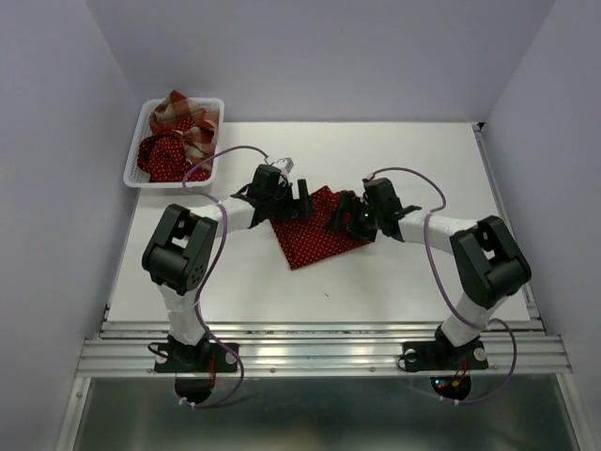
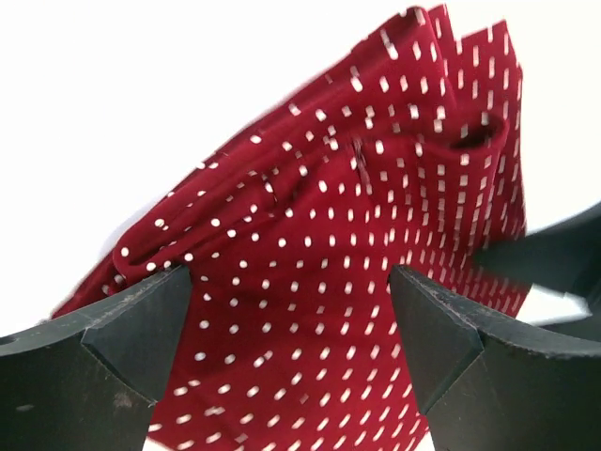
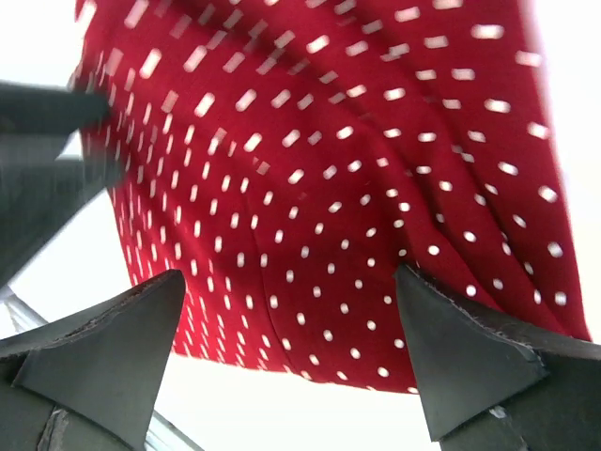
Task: Fold and stack the skirts
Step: Fold the skirt, then neatly place the folded skirt to the corner
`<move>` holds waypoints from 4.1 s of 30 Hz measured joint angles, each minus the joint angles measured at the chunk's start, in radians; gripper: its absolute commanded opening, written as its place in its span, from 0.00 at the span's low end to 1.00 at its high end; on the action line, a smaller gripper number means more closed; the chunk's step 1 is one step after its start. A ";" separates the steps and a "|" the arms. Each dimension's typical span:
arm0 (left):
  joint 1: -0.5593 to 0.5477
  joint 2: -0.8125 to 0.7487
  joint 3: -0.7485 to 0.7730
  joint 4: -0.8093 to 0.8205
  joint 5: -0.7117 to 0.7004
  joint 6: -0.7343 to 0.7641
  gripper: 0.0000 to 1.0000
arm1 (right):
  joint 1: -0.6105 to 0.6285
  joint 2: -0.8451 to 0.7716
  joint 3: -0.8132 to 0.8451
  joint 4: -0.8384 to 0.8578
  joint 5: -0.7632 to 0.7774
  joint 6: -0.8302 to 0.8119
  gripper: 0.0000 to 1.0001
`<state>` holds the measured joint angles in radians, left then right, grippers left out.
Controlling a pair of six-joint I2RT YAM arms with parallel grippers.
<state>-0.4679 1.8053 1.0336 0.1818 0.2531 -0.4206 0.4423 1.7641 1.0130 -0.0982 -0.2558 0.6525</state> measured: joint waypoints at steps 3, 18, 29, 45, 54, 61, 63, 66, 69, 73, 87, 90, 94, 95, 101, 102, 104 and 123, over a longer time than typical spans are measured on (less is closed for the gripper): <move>0.000 0.065 0.068 0.016 0.058 0.013 0.99 | 0.042 -0.086 -0.145 0.130 0.011 0.080 1.00; -0.034 0.032 0.222 -0.024 0.133 0.032 0.99 | 0.233 -0.293 -0.139 0.021 0.289 0.154 1.00; -0.033 -0.222 0.059 -0.040 0.006 0.002 0.99 | 0.220 -0.216 0.013 0.008 0.300 0.050 1.00; -0.029 -0.077 -0.093 0.059 0.129 -0.071 0.99 | 0.060 0.006 0.013 0.085 0.189 -0.025 1.00; -0.029 -0.045 -0.091 0.057 0.111 -0.070 0.99 | 0.002 0.029 0.013 0.124 0.101 -0.077 1.00; -0.029 -0.104 -0.074 0.000 0.077 -0.070 0.99 | -0.003 -0.097 0.022 0.017 0.043 -0.135 1.00; -0.029 -0.187 -0.074 -0.029 0.042 -0.072 0.99 | -0.003 -0.186 0.018 -0.017 0.055 -0.140 1.00; -0.028 -0.323 -0.078 -0.044 -0.015 -0.076 0.99 | -0.003 -0.287 0.013 -0.047 0.091 -0.139 1.00; -0.028 -0.435 -0.093 -0.061 -0.078 -0.083 0.99 | -0.003 -0.345 -0.019 -0.082 0.142 -0.120 1.00; -0.028 -0.536 -0.149 -0.111 -0.178 -0.094 0.99 | -0.003 -0.353 -0.097 -0.143 0.196 -0.090 1.00; -0.027 -0.593 -0.242 -0.219 -0.301 -0.108 0.99 | 0.005 -0.185 -0.126 -0.137 0.180 -0.072 0.91; -0.027 -0.593 -0.242 -0.219 -0.304 -0.108 0.99 | 0.011 -0.146 -0.125 -0.117 0.172 -0.072 0.76; -0.027 -0.593 -0.242 -0.219 -0.312 -0.108 0.99 | 0.020 -0.108 -0.105 -0.094 0.169 -0.077 0.63; -0.027 -0.593 -0.242 -0.219 -0.313 -0.108 0.99 | 0.027 -0.098 -0.099 -0.085 0.169 -0.082 0.52; -0.023 -0.593 -0.242 -0.219 -0.323 -0.108 0.99 | 0.050 -0.042 -0.060 -0.071 0.189 -0.087 0.27; -0.021 -0.593 -0.242 -0.220 -0.326 -0.108 0.99 | 0.051 -0.035 -0.056 -0.074 0.200 -0.087 0.25; -0.021 -0.593 -0.242 -0.221 -0.332 -0.108 0.99 | 0.051 -0.026 -0.044 -0.082 0.219 -0.085 0.15; 0.062 -0.565 -0.192 -0.265 -0.383 -0.096 0.99 | -0.204 0.172 0.331 -0.242 0.439 -0.555 0.01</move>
<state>-0.4057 1.2404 0.8417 -0.0834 -0.1299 -0.5167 0.2379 1.9358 1.3441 -0.3405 0.1837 0.0978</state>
